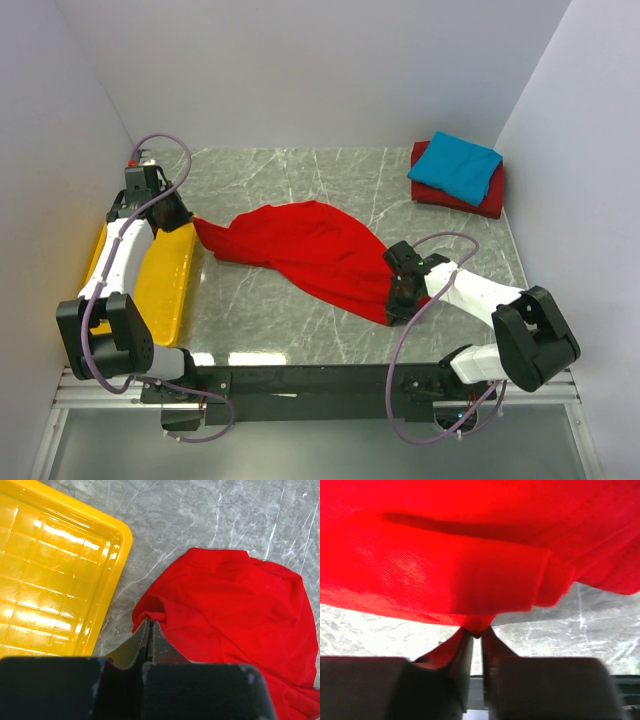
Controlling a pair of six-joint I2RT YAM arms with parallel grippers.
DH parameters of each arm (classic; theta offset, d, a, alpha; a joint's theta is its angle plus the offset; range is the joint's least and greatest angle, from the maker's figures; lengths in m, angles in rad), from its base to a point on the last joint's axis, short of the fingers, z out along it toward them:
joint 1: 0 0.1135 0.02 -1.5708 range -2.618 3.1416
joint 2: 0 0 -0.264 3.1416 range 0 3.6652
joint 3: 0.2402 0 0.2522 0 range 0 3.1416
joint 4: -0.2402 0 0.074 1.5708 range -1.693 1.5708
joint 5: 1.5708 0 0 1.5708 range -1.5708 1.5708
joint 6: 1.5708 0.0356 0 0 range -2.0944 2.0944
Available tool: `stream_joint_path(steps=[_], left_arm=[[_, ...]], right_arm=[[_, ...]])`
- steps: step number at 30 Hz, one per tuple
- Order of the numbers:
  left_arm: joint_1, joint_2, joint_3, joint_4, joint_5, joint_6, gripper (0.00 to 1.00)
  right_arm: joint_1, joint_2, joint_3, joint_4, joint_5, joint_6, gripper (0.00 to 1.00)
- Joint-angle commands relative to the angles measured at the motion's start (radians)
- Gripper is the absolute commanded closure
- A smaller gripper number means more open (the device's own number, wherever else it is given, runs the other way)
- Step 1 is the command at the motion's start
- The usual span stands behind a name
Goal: Fold and stack the t-shirts
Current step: Flatten the tshirt out
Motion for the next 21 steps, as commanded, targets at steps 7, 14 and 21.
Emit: stream_joint_path(steps=[7,14,21], left_arm=[[0.001,0.002,0.013,0.027,0.011,0.016,1.00],[0.001,0.005,0.041,0.031,0.026,-0.022,0.99],[0.001,0.045,0.126,0.073,0.111,-0.091,1.00]], right_arm=[[0.016,-0.009,0.055,-0.034,0.003,0.009,1.00],[-0.004,-0.047,0.289,-0.209,0.027,-0.032,1.00],[-0.160,-0.020,0.503,-0.251,0.007,-0.148,1.00]])
